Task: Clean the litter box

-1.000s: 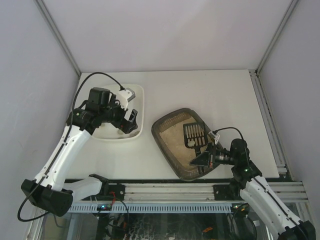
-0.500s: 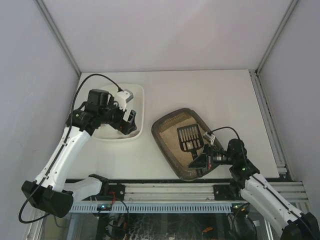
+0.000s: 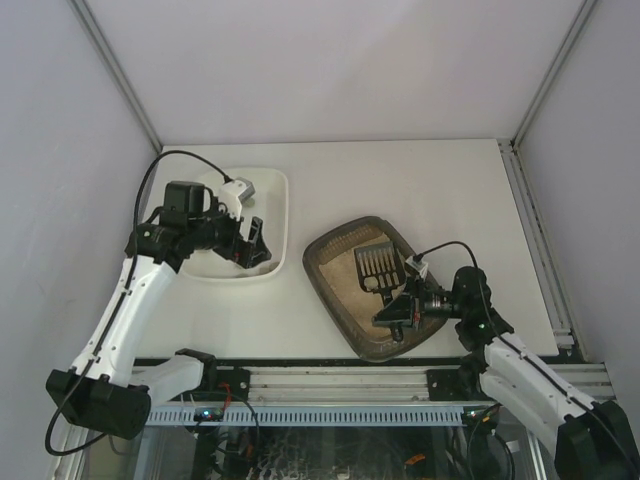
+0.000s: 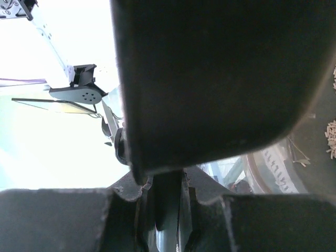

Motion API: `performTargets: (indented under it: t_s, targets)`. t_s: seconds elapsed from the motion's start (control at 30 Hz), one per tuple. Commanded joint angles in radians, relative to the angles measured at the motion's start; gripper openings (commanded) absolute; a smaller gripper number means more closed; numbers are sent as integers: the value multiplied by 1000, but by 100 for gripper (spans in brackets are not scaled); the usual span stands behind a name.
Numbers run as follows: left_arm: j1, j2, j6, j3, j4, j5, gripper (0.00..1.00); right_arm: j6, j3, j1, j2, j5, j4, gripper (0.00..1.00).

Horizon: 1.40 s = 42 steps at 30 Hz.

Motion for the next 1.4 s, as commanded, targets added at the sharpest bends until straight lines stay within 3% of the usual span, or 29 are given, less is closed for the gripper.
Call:
performTargets:
  t_s: [0.0,0.1,0.2,0.33,0.47,0.6,0.67,0.73,0.77,0.83,0.93,1.07,1.23,1.37]
  targets:
    - [44,-23,-35,-22,31,122,100,120,25,13,110,11,237,0]
    - [74,-24,-42,-28,32,167,100,333,-35,27,262,11,653,0]
    - [87,-24,-46,-32,35,183,100,463,-31,34,408,13,878,0]
    - [92,-34,-46,-39,37,185,100,515,7,58,506,12,1005,0]
    - [98,-45,-46,-42,39,186,100,485,52,36,516,-4,980,0]
    - [108,-53,-48,-46,45,185,100,314,134,22,440,-25,660,0]
    - [115,-59,-57,-45,60,162,100,87,221,20,367,-17,302,0]
    - [136,-65,-80,-43,89,114,100,-252,351,23,322,42,-109,0]
    - [157,-66,-95,-40,102,88,100,-340,402,27,320,74,-231,0]
    - [221,-57,-128,-25,112,80,100,-390,456,24,344,96,-297,0]
    - [314,-7,-153,29,60,173,100,-369,502,42,398,155,-264,0]
    - [433,-29,-236,13,121,180,100,-402,639,158,535,283,-292,0]
    - [474,-32,-321,67,91,-92,100,-572,1030,303,821,494,-611,0]
    - [498,-55,-348,97,72,-252,100,-774,1437,413,1074,713,-929,0]
